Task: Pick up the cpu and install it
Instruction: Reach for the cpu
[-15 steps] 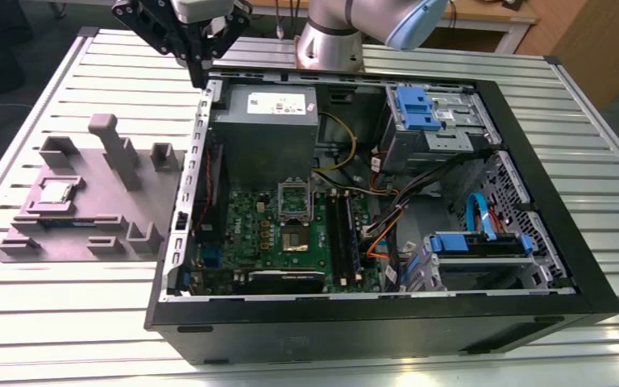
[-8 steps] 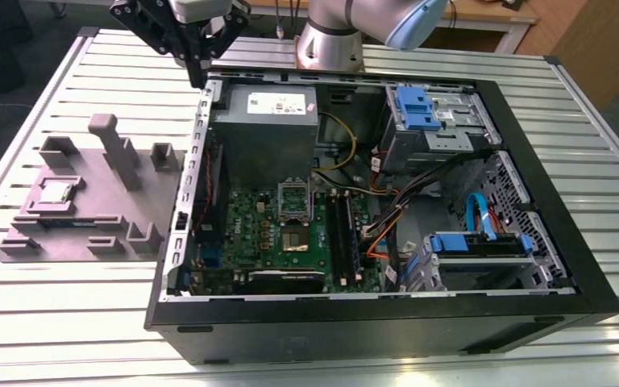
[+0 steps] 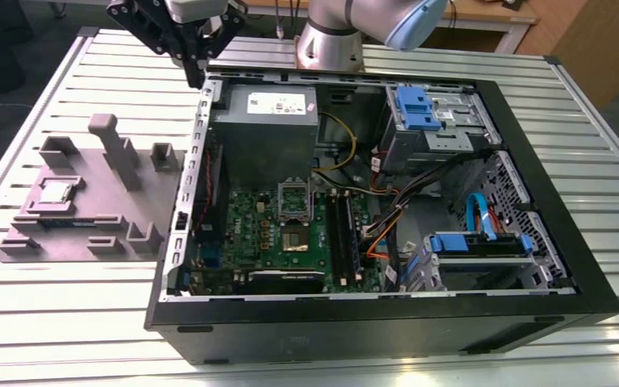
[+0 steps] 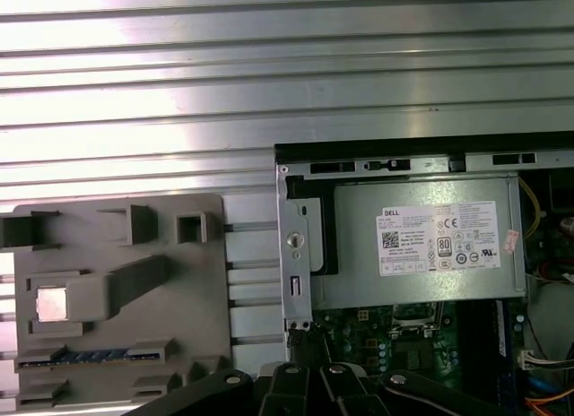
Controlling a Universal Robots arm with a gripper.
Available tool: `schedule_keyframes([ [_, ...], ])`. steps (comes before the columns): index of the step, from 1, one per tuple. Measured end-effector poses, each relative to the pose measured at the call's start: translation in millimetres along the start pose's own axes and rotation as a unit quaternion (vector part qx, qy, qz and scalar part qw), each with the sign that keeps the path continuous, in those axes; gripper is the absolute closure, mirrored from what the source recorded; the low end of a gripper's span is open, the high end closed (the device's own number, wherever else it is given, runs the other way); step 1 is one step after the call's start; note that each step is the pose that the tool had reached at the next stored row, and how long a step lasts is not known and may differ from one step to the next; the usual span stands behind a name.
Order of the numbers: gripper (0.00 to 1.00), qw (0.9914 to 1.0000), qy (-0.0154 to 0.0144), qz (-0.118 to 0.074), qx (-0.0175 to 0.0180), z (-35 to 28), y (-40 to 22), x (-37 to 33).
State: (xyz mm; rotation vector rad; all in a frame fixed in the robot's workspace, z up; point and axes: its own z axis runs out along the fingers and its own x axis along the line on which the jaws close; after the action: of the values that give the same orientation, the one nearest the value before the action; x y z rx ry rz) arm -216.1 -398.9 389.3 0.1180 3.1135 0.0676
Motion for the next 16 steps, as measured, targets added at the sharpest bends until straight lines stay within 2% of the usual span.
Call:
schedule_keyframes([
  [16, 0.90, 1.00000, 0.0000, 0.000, 0.0000, -0.1, -0.4, 5.5],
])
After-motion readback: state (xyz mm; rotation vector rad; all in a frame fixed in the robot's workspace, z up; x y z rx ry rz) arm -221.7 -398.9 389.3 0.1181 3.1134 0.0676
